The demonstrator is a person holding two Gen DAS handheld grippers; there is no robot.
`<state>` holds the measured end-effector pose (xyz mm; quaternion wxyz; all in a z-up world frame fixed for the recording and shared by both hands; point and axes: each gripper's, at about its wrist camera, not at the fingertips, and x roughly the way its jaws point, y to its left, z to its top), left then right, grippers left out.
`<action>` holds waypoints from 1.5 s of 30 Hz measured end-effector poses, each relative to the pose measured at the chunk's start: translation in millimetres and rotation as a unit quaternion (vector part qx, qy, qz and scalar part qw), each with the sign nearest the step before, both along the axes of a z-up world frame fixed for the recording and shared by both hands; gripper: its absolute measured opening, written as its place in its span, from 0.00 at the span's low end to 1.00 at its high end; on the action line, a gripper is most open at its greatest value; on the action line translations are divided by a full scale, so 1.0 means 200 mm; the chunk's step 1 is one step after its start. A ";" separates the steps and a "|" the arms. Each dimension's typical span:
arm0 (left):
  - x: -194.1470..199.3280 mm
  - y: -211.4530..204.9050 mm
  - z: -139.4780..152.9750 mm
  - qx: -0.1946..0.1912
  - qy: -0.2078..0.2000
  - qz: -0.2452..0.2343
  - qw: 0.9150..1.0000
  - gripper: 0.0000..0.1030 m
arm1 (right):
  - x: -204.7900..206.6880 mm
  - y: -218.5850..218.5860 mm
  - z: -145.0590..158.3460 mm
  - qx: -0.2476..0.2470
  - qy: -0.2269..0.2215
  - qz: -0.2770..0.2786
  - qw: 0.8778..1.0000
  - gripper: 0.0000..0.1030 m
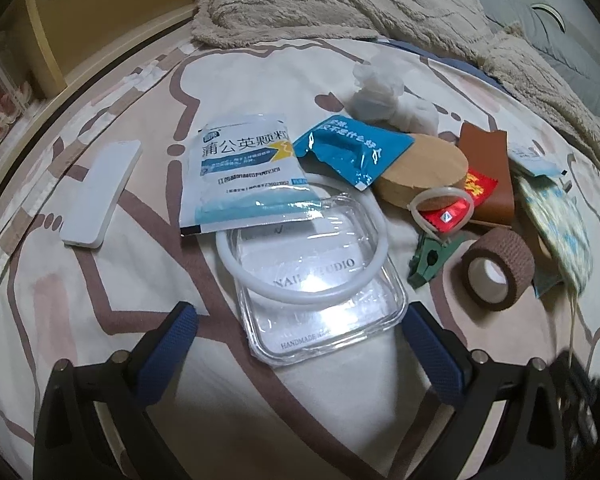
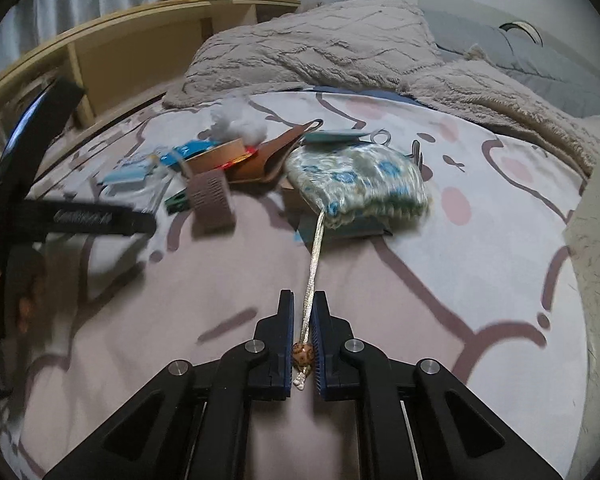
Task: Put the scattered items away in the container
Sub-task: 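Grasp the blue-floral pouch's drawstring with the right gripper while the left gripper approaches the clear case, then grasp the clear NAIL STUDIO case with the left gripper and lift it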
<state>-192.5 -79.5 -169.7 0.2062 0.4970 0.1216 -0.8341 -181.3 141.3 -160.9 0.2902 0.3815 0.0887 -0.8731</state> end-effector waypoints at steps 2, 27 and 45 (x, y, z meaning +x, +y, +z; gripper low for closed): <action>0.00 0.01 0.01 0.001 0.002 -0.002 1.000 0.92 | 0.04 0.03 0.00 -0.008 -0.012 0.000 1.000 0.09; 0.16 0.06 0.03 0.022 0.022 -0.163 0.986 0.75 | 0.73 0.31 -0.04 -0.020 -0.059 0.029 0.998 0.09; 0.55 0.31 0.04 0.007 -0.058 -0.370 0.927 0.75 | 0.76 0.30 -0.05 -0.019 -0.039 0.027 0.999 0.09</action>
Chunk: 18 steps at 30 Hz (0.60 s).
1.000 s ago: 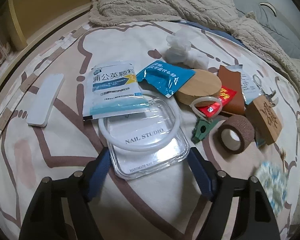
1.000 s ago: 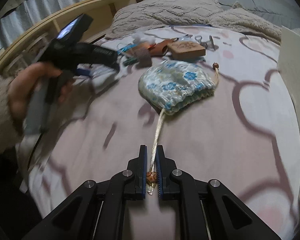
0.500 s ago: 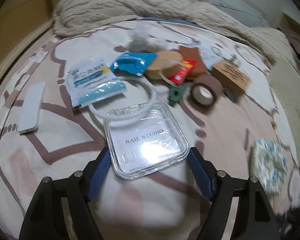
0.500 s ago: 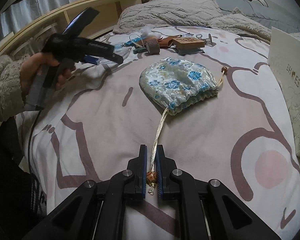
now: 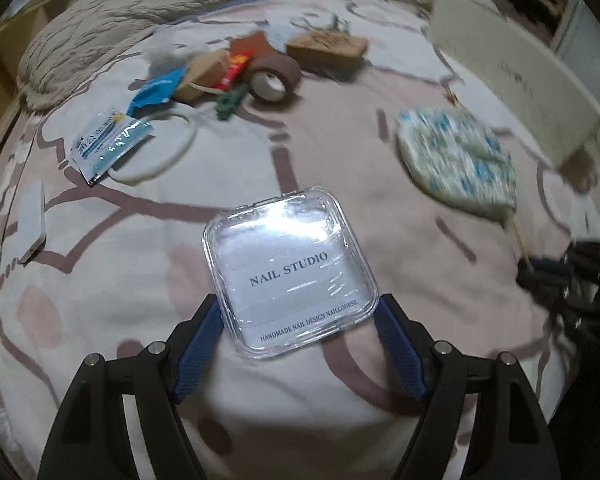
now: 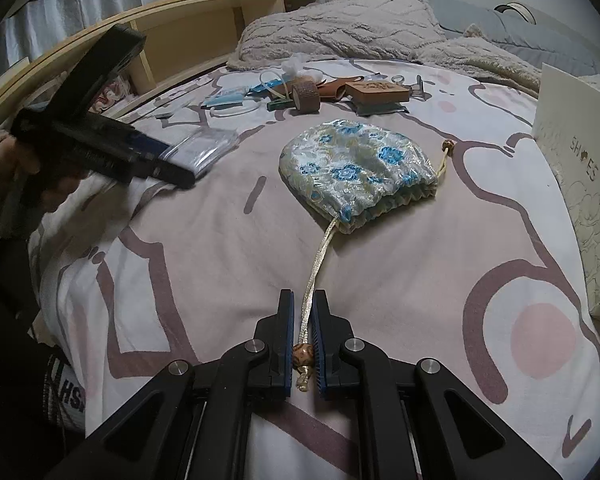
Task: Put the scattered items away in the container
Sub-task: 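Grasp the clear NAIL STUDIO case with the left gripper and lift it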
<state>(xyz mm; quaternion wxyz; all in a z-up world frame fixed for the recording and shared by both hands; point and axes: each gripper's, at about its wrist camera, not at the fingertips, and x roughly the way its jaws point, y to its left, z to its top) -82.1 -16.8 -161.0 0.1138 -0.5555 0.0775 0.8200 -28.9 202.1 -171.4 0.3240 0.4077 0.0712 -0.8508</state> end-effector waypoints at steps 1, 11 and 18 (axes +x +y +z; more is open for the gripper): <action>0.02 0.01 0.00 0.004 -0.007 -0.001 1.000 0.75 | 0.00 0.00 0.00 0.000 0.000 0.000 1.000 0.09; 0.10 0.00 0.04 0.048 -0.062 0.089 0.993 0.90 | 0.00 0.00 0.00 -0.006 -0.002 0.000 1.000 0.09; -0.03 0.00 0.05 0.038 -0.036 0.135 0.989 0.90 | 0.00 0.00 0.00 -0.007 -0.001 -0.001 1.000 0.09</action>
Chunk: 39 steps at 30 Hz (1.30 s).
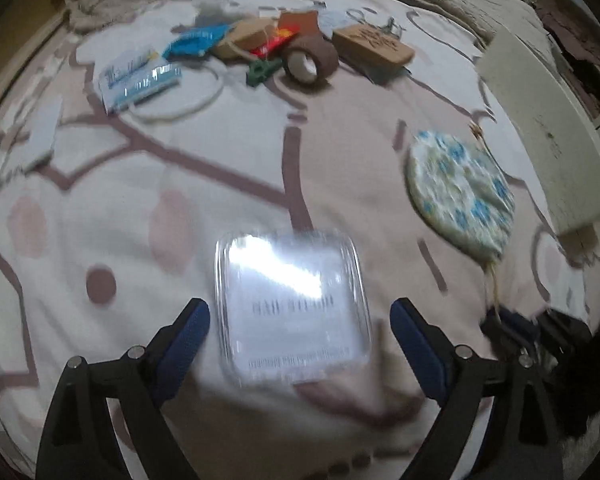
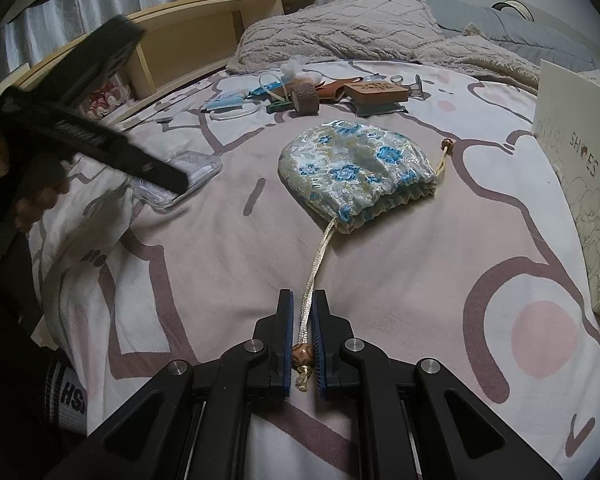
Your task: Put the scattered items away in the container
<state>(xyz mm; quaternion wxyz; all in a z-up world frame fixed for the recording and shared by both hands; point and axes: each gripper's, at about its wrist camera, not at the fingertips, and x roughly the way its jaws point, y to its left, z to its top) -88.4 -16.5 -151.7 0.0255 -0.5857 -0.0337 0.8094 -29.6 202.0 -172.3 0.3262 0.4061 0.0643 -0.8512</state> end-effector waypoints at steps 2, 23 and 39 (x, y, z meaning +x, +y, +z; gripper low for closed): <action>-0.02 0.02 -0.01 -0.022 0.008 -0.011 1.000 0.90 | 0.00 0.00 0.00 0.002 0.002 0.000 1.000 0.09; 0.09 0.05 -0.11 -0.058 0.047 -0.037 0.997 1.00 | 0.11 0.08 0.10 -0.018 -0.054 -0.013 0.998 0.37; 0.09 0.07 -0.12 -0.060 0.056 -0.045 0.996 1.00 | -0.17 -0.04 0.27 0.113 0.065 0.034 0.991 0.77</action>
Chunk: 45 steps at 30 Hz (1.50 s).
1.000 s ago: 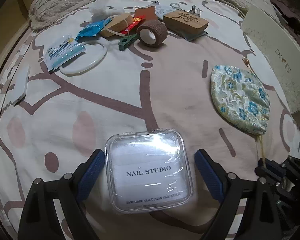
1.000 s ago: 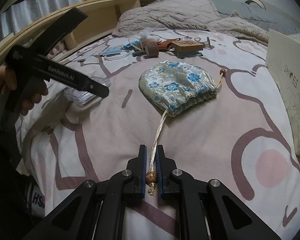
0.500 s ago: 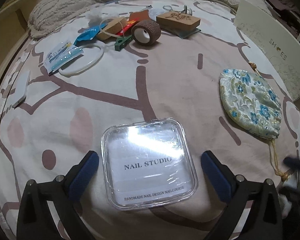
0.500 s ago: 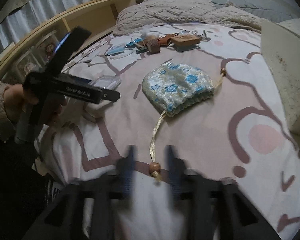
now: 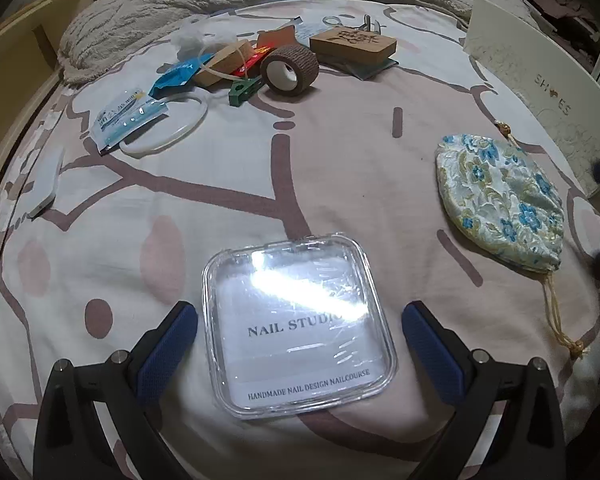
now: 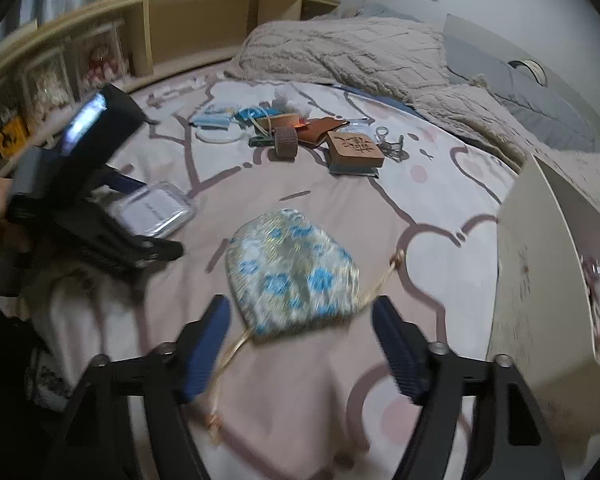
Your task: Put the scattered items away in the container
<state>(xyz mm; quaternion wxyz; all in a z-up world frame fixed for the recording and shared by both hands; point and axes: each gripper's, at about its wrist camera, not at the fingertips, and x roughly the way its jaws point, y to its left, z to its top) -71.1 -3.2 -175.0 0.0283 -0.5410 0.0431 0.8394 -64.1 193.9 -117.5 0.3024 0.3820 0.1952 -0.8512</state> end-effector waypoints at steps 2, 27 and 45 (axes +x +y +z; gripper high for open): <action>0.01 0.00 0.00 0.004 -0.002 -0.011 1.000 1.00 | -0.05 -0.06 -0.04 0.022 0.002 0.008 1.000 0.83; 0.00 -0.03 0.04 0.010 -0.005 -0.024 1.000 0.80 | -0.11 -0.22 -0.23 0.038 -0.035 0.051 0.997 0.75; 0.01 -0.04 0.16 0.021 0.013 -0.004 1.000 0.76 | -0.06 -0.15 -0.08 -0.059 -0.057 0.037 0.996 0.07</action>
